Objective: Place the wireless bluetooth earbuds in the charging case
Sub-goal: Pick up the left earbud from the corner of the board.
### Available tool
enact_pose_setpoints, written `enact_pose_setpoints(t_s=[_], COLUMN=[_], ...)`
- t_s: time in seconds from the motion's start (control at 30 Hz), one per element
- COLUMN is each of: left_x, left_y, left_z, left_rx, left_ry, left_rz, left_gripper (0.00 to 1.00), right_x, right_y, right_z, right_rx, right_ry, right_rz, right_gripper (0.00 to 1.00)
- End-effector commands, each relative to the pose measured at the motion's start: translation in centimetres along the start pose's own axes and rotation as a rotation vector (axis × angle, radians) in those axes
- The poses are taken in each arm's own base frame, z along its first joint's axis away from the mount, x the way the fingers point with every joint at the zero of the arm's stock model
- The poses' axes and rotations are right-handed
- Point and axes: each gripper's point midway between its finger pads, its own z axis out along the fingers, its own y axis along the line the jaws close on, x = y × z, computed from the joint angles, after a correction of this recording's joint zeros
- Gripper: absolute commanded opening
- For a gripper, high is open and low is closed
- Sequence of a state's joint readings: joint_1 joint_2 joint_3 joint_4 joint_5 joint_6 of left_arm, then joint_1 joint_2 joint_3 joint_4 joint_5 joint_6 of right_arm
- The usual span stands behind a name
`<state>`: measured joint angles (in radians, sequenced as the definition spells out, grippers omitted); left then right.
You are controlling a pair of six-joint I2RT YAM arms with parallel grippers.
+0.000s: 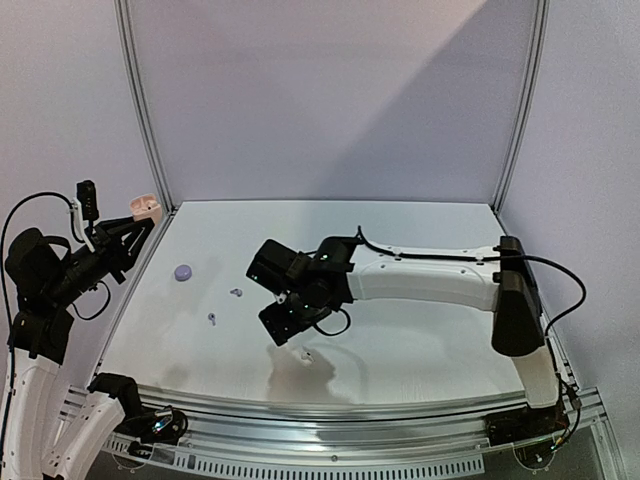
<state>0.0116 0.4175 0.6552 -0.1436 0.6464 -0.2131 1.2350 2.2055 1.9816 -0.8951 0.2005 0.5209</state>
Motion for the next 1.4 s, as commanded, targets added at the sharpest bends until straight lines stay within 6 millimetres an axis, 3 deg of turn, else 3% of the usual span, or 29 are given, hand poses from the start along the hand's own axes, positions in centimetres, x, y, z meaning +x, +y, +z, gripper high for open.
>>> enact_pose_setpoints(t_s=[0.0, 0.3, 0.53, 1.03, 1.37], left_x=[0.3, 0.6, 0.6, 0.9, 0.8], left_y=[0.3, 0.3, 0.3, 0.3, 0.3], left_z=[0.2, 0.2, 0.2, 0.1, 0.1], left_rx=[-0.002, 0.001, 0.0, 0.0, 0.0], left_ry=[0.006, 0.011, 0.013, 0.018, 0.019], left_rz=[-0.006, -0.015, -0.012, -0.017, -0.014], left_gripper=[0.0, 0.0, 0.0, 0.0, 0.0], right_x=[4.8, 5.3, 6.8, 7.4, 7.2], right_y=[-0.5, -1.1, -1.3, -2.9, -2.8], right_z=[3.6, 6.3, 8.1, 7.8, 8.0], right_rx=[0.052, 0.076, 0.063, 0.128, 0.123], right_ry=[0.225, 0.251, 0.306, 0.33, 0.322], right_rz=[-0.133, -0.106, -0.088, -0.072, -0.059], right_gripper=[0.73, 0.69, 0.5, 0.3, 0.18])
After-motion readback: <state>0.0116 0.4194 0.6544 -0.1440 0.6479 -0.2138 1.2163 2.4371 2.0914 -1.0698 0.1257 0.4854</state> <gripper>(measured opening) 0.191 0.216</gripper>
